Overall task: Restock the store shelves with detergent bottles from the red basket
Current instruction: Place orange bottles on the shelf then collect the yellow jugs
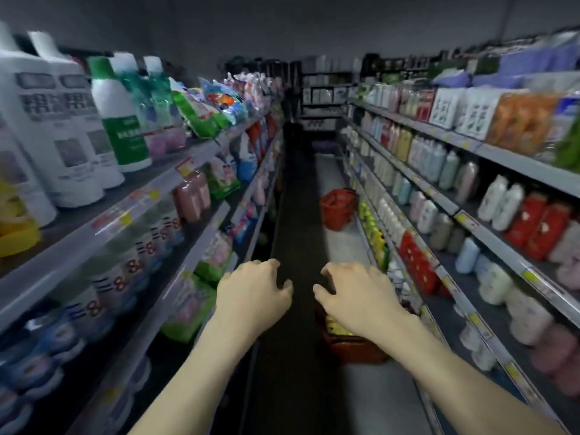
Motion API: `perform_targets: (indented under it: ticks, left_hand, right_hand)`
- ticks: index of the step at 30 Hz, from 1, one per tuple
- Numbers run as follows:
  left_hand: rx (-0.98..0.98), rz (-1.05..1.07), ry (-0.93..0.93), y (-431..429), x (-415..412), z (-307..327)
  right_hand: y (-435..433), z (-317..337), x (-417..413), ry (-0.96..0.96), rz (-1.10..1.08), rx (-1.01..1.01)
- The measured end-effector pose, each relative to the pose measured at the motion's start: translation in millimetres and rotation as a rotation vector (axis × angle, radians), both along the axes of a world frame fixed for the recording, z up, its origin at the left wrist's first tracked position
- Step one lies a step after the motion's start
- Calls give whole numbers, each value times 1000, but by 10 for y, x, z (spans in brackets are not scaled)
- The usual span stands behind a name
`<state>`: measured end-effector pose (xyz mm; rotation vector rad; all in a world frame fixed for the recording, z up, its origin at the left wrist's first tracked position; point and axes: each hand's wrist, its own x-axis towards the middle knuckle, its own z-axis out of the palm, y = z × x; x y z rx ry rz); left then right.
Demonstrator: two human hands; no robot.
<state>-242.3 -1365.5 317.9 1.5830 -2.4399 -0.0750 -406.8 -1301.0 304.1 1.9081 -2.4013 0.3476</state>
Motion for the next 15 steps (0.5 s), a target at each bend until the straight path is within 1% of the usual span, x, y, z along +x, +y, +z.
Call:
perform_targets:
  ticks: [8, 12, 15]
  left_hand:
    - [233, -164, -80, -392, -685, -1025]
    - [337, -181, -119, -617, -1104, -1516]
    - [399, -182, -137, -781, -1457, -1838]
  right_hand:
    - [-120, -869, -551, -4, -158, 162]
    - [-183, -1345, -947, -18, -191, 272]
    - [-322, -1650, -1312, -48, -190, 310]
